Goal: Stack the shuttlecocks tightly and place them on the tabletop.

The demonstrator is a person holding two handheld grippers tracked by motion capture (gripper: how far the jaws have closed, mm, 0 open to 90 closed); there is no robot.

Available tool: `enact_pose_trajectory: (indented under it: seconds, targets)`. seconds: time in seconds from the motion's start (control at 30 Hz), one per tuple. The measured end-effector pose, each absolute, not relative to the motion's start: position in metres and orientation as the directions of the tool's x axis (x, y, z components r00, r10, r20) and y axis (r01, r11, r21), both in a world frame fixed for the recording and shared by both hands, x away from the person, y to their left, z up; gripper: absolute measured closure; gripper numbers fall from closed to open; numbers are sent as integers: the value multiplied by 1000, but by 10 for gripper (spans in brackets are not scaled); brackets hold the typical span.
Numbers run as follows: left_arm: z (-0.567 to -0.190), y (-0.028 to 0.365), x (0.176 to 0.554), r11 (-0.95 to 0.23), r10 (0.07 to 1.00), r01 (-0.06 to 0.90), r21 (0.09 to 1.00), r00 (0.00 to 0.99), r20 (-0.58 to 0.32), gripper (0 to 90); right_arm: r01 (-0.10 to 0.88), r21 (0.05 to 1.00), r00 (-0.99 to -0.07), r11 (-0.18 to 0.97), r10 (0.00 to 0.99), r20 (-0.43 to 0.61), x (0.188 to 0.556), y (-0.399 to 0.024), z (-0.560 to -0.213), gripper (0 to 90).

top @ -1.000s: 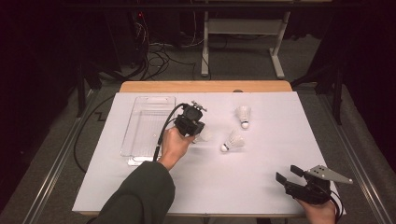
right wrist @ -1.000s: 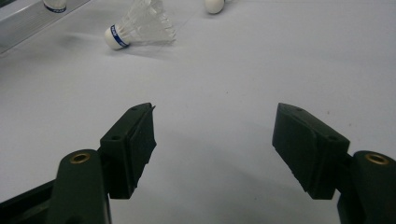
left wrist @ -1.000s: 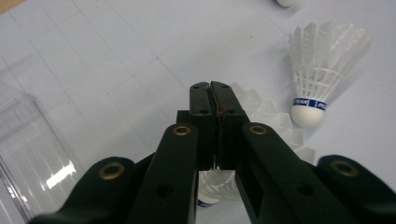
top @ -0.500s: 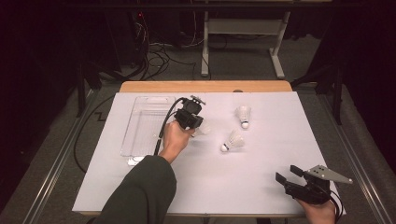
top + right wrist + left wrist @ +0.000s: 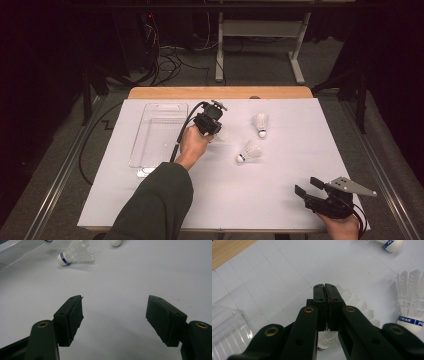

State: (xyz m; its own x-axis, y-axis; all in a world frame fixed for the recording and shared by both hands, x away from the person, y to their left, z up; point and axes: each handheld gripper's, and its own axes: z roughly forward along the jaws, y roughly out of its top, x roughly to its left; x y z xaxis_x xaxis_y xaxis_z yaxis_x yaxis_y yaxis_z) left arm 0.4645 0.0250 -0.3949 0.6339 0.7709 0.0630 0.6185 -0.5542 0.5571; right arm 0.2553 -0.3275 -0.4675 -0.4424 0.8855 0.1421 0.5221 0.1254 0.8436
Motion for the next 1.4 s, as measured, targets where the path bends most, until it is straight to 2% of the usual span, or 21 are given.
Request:
enact_pose_trajectory:
  seconds: [0.87, 1.4]
  targets:
    - [-416, 6, 476, -531, 782, 661, 531, 623, 6, 859, 525, 841, -448, 128, 882, 145, 256, -327, -468, 303]
    - [-424, -2, 482, -486, 795, 683, 546, 605, -49, 802, 526, 840, -451, 131, 881, 145, 256, -327, -468, 303]
